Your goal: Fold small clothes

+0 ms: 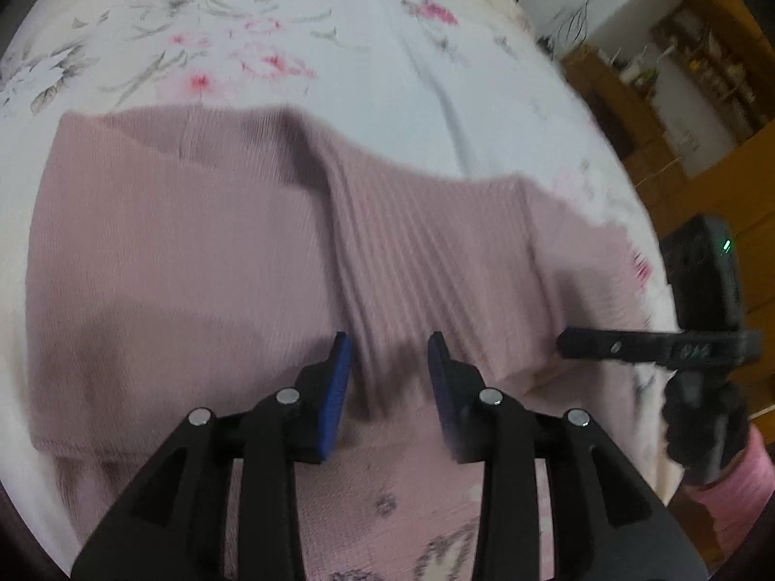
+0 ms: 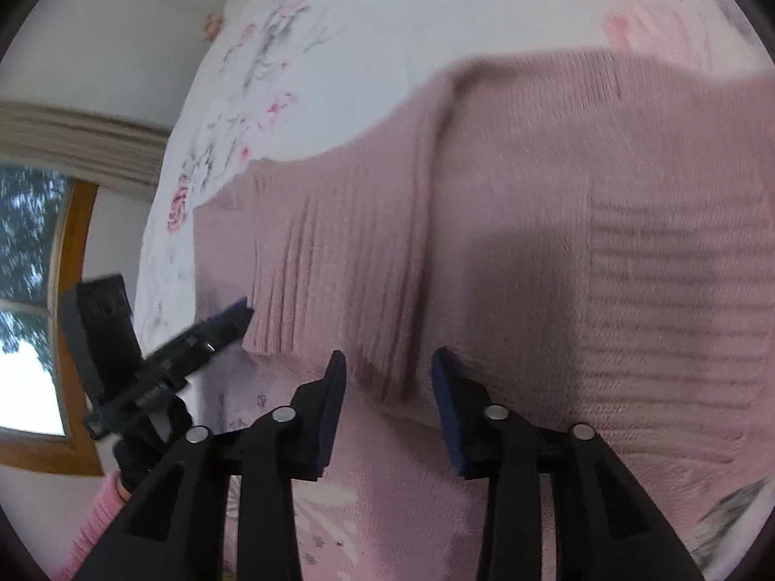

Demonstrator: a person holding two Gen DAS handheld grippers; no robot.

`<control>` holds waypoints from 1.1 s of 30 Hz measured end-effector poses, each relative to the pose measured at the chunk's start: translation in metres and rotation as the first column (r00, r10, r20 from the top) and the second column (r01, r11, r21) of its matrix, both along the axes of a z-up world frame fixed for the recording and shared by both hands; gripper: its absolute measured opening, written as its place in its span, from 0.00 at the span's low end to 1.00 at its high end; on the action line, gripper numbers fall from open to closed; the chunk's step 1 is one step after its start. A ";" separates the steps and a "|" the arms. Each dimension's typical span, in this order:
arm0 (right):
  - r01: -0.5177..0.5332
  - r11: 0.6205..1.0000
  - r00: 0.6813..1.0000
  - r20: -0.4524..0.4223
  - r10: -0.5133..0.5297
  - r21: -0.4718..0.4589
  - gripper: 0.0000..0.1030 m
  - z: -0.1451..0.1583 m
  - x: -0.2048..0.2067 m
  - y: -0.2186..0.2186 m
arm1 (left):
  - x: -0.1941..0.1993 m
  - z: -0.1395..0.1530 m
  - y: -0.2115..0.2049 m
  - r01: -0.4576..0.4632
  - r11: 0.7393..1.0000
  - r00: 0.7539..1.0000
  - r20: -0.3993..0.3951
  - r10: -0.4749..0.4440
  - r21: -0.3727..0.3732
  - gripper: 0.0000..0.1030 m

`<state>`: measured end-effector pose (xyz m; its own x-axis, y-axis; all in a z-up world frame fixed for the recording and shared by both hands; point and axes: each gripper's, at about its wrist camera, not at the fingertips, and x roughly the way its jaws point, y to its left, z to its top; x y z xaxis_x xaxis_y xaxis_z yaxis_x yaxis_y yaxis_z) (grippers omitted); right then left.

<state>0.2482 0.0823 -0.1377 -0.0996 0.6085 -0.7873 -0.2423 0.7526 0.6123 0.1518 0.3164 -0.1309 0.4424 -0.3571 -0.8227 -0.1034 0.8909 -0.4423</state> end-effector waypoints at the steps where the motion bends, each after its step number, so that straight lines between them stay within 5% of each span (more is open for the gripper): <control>1: 0.004 1.000 1.000 -0.013 -0.003 0.016 0.11 0.000 -0.001 -0.002 | -0.002 -0.001 0.001 0.004 1.000 1.000 -0.001 -0.004 0.009 0.32; 15: 0.014 1.000 1.000 0.024 -0.014 -0.002 0.10 -0.011 -0.009 -0.018 | -0.007 -0.008 -0.001 -0.013 0.999 1.000 -0.017 0.013 0.030 0.32; 18: 0.020 1.000 0.998 0.061 -0.021 0.009 0.20 0.006 -0.021 -0.025 | -0.022 0.006 -0.008 -0.033 0.997 0.999 -0.029 0.036 0.069 0.37; 20: 0.022 0.999 0.994 0.104 -0.025 0.032 0.29 0.024 -0.045 -0.038 | -0.050 0.020 -0.015 -0.052 0.995 0.999 -0.011 0.053 0.084 0.44; 26: 0.021 0.996 0.974 0.225 -0.001 -0.085 0.31 0.059 -0.161 -0.082 | -0.157 0.049 -0.040 -0.076 0.987 0.997 -0.010 0.078 0.145 0.54; 33: 0.114 0.989 0.980 0.174 -0.097 -0.095 0.36 0.073 -0.280 -0.158 | -0.300 0.075 -0.025 -0.165 0.959 0.983 -0.041 0.179 0.231 0.64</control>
